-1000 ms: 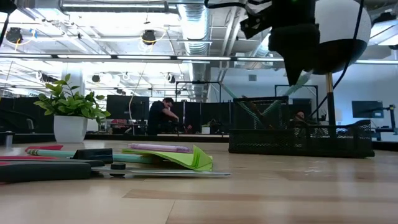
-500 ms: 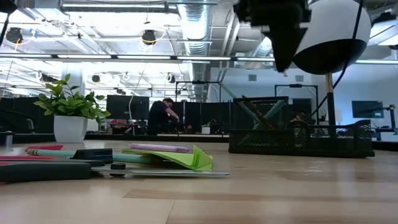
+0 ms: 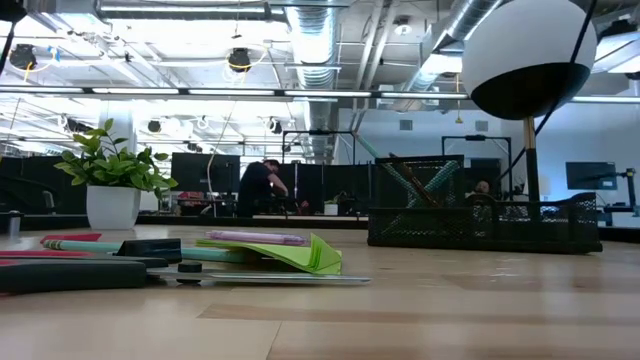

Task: Pick and place office supplies into organizer
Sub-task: Put the purple pen into the desk organizer

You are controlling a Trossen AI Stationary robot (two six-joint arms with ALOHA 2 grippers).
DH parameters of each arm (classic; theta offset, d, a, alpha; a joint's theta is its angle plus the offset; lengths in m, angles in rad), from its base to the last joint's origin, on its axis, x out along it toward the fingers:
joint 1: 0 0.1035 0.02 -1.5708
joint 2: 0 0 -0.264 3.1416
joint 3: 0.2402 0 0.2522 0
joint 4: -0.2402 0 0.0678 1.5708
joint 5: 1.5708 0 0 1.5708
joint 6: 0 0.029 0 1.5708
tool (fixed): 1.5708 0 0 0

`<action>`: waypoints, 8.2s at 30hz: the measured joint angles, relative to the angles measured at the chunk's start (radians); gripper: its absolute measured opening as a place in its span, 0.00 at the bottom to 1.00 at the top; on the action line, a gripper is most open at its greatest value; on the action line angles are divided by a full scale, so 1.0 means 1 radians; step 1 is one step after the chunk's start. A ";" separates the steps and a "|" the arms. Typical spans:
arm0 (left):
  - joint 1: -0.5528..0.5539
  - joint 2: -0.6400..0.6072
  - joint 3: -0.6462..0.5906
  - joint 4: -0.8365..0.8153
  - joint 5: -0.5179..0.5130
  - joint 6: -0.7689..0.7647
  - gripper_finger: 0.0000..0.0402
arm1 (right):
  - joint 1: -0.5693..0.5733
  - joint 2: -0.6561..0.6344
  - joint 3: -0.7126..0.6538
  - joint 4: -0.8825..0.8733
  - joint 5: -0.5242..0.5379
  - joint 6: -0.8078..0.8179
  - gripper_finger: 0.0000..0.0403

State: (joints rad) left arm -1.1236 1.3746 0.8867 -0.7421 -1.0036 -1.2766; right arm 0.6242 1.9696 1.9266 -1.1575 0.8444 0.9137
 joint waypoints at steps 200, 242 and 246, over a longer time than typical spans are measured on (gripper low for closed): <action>-0.004 0.000 0.000 0.060 0.057 0.170 0.28 | -0.361 0.275 -0.717 1.394 -0.144 -0.437 0.39; -0.003 0.000 0.000 0.060 0.055 0.175 0.28 | -0.327 0.428 -0.700 1.792 -0.135 -0.454 0.07; -0.003 0.000 0.000 0.060 0.055 0.174 0.28 | -0.295 0.430 -0.700 1.825 -0.114 -0.466 0.07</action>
State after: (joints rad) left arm -1.1271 1.3750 0.8864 -0.6819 -0.9485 -1.1023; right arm 0.3294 2.3993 1.2266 0.6670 0.7301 0.4475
